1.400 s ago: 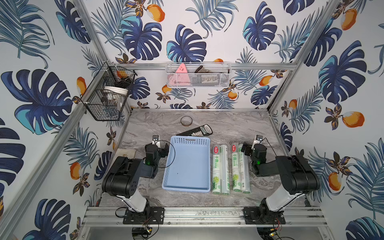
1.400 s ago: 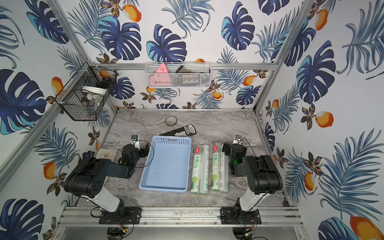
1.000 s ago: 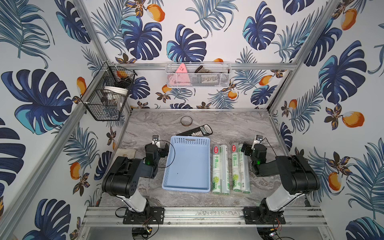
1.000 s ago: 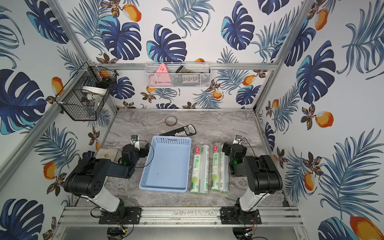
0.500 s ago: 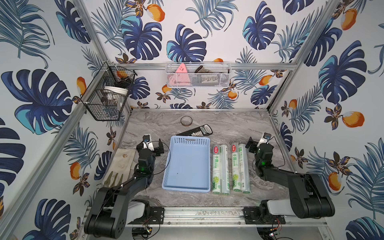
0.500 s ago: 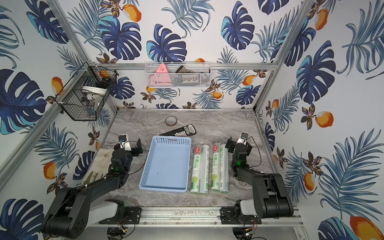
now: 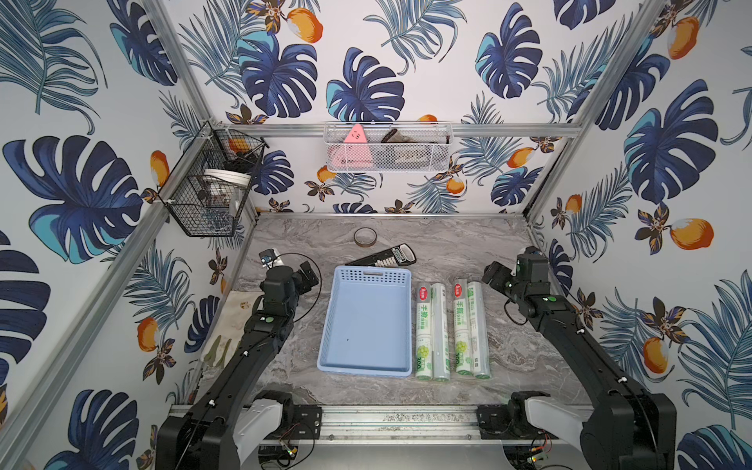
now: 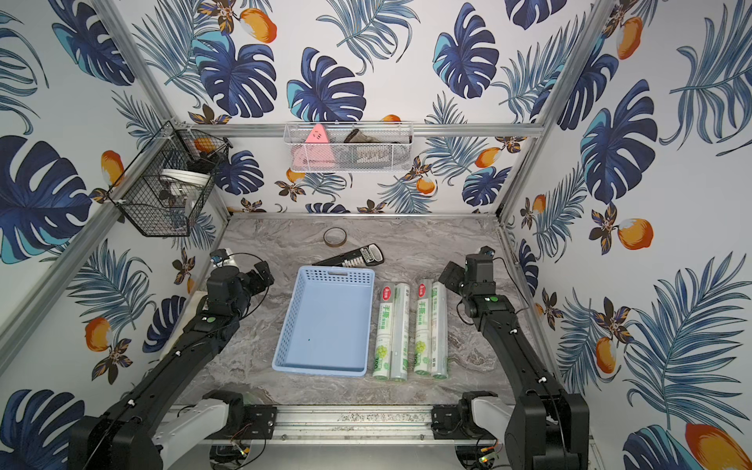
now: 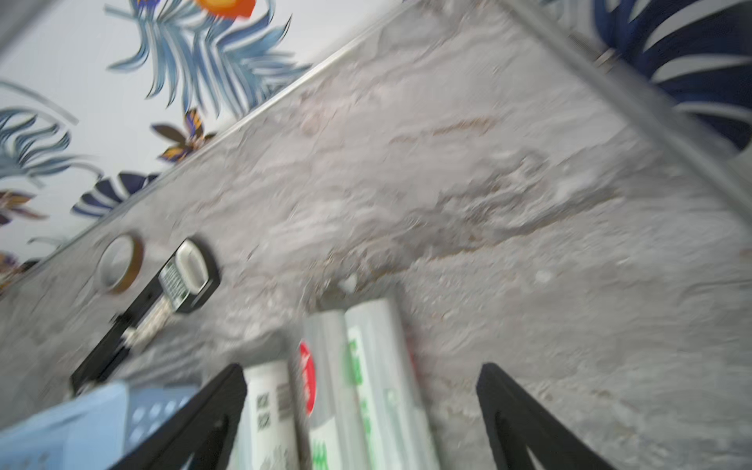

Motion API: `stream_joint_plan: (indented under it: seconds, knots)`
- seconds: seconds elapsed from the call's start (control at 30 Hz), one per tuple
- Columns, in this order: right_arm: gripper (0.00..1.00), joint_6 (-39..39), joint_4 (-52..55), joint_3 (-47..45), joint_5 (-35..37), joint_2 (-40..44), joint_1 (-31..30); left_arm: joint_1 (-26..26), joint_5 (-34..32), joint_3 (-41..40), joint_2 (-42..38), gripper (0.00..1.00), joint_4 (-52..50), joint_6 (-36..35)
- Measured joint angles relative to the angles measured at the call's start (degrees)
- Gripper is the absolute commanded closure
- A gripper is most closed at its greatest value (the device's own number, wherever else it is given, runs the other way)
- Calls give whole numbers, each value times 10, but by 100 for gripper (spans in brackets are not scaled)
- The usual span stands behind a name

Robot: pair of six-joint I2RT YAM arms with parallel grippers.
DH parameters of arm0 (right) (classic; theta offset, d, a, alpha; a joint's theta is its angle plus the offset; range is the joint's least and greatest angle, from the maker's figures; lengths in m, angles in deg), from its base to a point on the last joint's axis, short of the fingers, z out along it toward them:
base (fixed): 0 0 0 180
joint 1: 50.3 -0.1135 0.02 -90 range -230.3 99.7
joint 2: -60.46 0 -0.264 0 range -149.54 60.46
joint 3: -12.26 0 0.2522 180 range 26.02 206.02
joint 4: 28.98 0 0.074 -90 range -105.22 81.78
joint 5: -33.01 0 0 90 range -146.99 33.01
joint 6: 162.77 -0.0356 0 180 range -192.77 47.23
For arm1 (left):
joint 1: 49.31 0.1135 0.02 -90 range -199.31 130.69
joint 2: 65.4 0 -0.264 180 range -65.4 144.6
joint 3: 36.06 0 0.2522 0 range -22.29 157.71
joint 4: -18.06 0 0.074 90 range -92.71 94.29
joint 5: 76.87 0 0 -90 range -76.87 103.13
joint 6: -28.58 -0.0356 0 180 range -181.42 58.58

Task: Put the plastic wrap into the basket
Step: Pick up the plastic wrap from the center of the board.

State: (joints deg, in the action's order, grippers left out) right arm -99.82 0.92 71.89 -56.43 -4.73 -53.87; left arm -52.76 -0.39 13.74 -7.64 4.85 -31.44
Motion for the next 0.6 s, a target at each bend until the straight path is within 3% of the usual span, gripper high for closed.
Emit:
stream_joint_plan:
  seconds: [0.1,0.2,0.47,0.6]
  knots:
    - [16,-10,37,6,-101,0,-10,1,40,5,-13,1,-38,47]
    - [17,-16,72,12,-151,-10,-53,0,119,0,-26,1,-40,63]
    - [22,-30,150,40,-85,-40,-231,-8,278,0,-31,1,-53,77]
    - [26,-55,169,52,-46,-69,-301,-57,329,6,-30,1,-57,76]
